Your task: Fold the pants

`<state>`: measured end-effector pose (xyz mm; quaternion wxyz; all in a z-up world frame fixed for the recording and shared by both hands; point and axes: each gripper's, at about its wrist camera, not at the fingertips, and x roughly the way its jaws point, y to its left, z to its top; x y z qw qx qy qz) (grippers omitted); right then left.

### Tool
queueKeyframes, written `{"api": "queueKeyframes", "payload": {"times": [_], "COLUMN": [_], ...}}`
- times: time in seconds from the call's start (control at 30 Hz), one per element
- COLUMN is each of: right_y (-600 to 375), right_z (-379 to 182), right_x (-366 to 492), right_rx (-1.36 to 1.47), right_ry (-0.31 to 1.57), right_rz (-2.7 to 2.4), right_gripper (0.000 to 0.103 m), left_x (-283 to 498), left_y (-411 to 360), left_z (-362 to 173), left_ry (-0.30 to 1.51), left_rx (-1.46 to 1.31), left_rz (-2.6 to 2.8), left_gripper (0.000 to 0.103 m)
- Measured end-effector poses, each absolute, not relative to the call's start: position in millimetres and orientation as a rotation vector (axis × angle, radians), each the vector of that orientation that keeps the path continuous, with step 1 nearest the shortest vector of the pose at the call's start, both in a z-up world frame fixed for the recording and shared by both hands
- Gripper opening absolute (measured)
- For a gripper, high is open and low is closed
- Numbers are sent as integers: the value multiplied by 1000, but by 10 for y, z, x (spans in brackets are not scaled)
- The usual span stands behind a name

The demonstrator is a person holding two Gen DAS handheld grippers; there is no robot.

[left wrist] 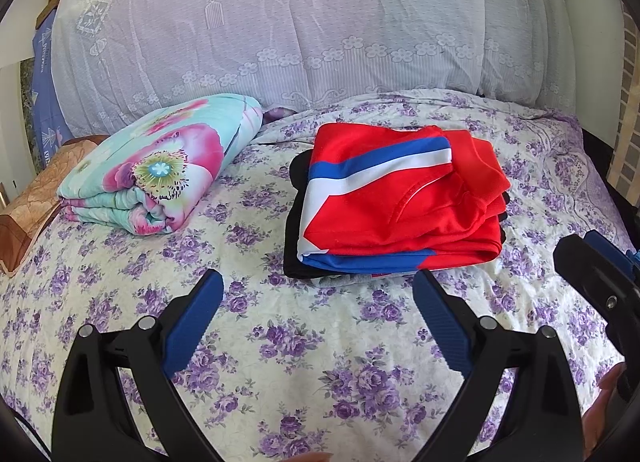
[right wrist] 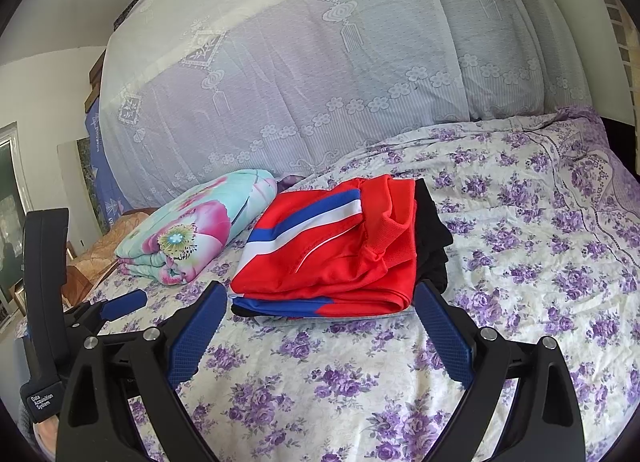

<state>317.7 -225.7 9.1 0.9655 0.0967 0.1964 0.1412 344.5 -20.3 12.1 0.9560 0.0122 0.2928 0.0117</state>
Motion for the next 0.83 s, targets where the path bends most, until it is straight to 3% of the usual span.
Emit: {"api": "queueKeyframes", "payload": {"times": [0.83], "right_y": [-2258], "right_z": [100], "right_x": [3169], "right_rx": [197], "right_ry": [397], "right_rz": [288], "right_gripper": [95], "left_x": [3395], "left_y": [-273], "left_z": [154], "left_ry": [576], "left_rx": [51], "left_rz": [18], "left_gripper": [94]}}
